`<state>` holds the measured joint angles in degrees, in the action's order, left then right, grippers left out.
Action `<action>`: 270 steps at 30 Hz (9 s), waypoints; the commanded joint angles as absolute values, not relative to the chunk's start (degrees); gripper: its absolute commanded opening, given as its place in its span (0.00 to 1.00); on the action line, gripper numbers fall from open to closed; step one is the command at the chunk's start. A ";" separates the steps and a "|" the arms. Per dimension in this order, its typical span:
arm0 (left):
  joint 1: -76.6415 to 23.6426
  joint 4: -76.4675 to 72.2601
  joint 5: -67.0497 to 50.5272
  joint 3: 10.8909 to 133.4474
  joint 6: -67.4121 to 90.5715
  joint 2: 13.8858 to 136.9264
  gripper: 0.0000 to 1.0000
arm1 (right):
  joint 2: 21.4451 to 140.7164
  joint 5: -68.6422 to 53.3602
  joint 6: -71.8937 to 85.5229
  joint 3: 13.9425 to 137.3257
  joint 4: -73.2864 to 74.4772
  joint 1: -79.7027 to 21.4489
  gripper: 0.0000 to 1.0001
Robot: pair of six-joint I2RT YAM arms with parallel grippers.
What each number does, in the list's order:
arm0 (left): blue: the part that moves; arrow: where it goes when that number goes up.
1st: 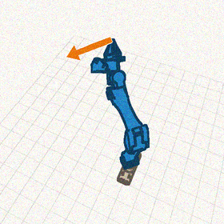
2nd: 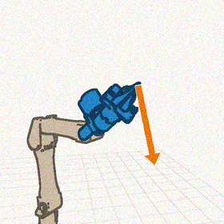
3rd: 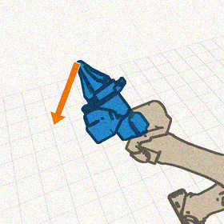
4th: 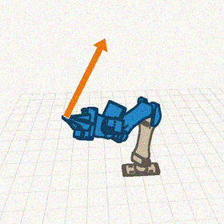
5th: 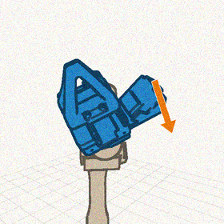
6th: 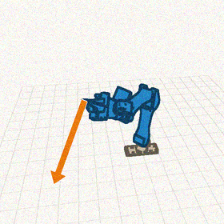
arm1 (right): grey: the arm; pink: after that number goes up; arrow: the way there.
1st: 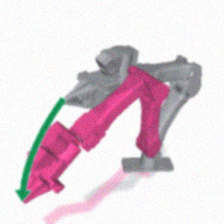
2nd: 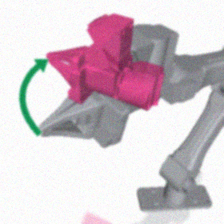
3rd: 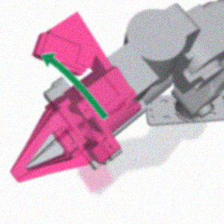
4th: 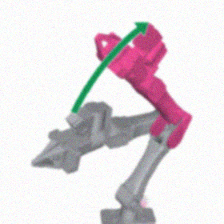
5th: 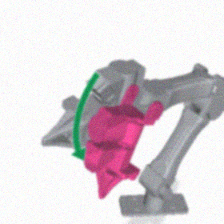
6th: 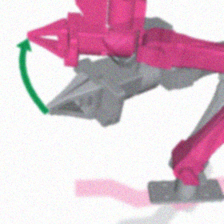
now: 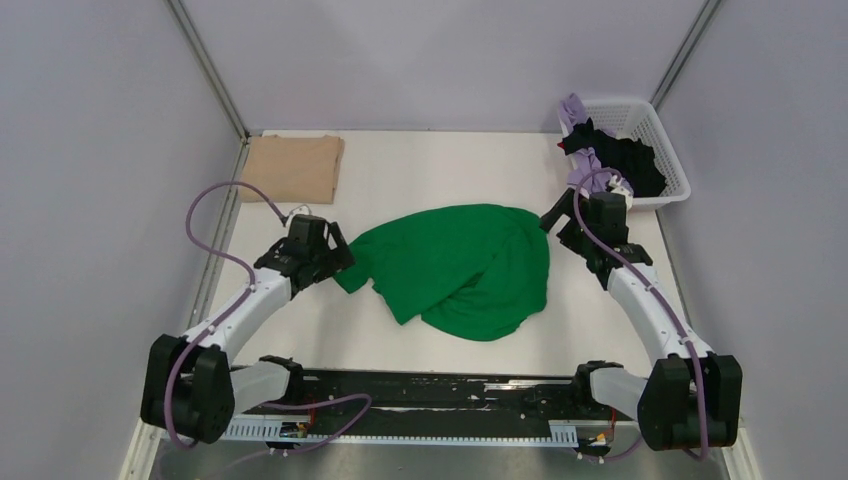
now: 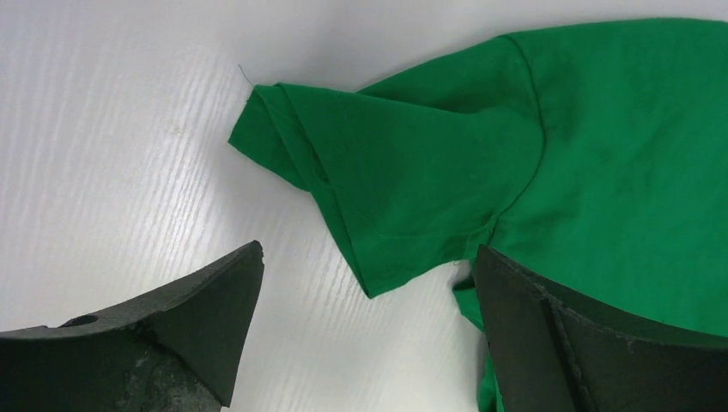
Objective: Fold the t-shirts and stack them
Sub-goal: Move the tshirt to the center of the board, then flatten out the tshirt
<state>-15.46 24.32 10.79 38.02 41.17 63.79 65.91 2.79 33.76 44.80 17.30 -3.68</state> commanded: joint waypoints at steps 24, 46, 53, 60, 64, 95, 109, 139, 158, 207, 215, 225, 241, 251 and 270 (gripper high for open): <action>-9.98 2.40 -3.82 41.01 40.81 88.95 0.00 | 55.47 -1.29 36.39 36.02 29.29 -3.86 1.00; -9.97 3.58 -0.18 34.95 37.13 68.24 0.00 | 104.24 -7.00 19.65 72.57 21.59 -3.04 0.71; -9.94 4.06 -0.22 35.64 36.97 67.25 0.00 | 110.49 -3.26 17.00 74.44 21.91 -5.62 0.57; -9.94 5.53 -0.18 39.87 36.25 65.23 0.00 | 104.85 5.09 17.11 76.16 21.22 -8.69 0.00; -9.98 7.48 -0.17 46.70 35.18 61.23 0.00 | 95.10 6.46 17.15 75.72 19.28 -9.59 0.00; -9.96 12.21 -0.61 73.28 27.95 32.52 0.00 | 53.00 -2.65 8.59 88.88 21.30 -9.70 0.00; -9.32 23.85 30.13 43.86 41.03 51.31 0.81 | 98.91 -3.71 11.89 83.61 14.05 -9.66 0.76; -9.46 0.61 -21.08 61.10 39.64 101.46 1.00 | 80.29 -9.86 36.44 42.87 19.35 -20.22 1.00; -29.70 2.45 -22.22 47.34 45.01 100.42 1.00 | 116.70 -4.30 29.31 78.73 23.10 -8.61 1.00; -41.04 33.50 -0.17 31.20 51.97 67.78 0.56 | 62.30 16.96 39.37 45.37 28.32 -7.11 1.00; -41.80 30.61 1.75 32.05 51.68 74.29 0.45 | 62.81 17.47 39.29 45.26 28.38 -6.96 1.00; -45.26 33.30 5.70 35.63 52.92 80.77 0.11 | 63.14 17.34 39.50 44.93 28.30 -6.94 1.00; -45.70 34.54 1.94 35.85 47.29 62.36 0.00 | 56.12 8.58 42.74 35.20 36.83 3.62 0.94; -45.70 30.46 3.87 34.89 46.56 57.26 0.00 | 65.75 4.82 41.66 35.33 33.09 8.61 0.67; -45.70 28.88 13.11 34.76 48.62 54.14 0.00 | 82.41 2.48 40.19 41.75 27.95 5.57 0.01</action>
<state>-45.41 31.88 7.90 34.00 47.77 55.88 80.93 2.26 39.99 40.64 31.16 6.68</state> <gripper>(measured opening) 0.011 0.101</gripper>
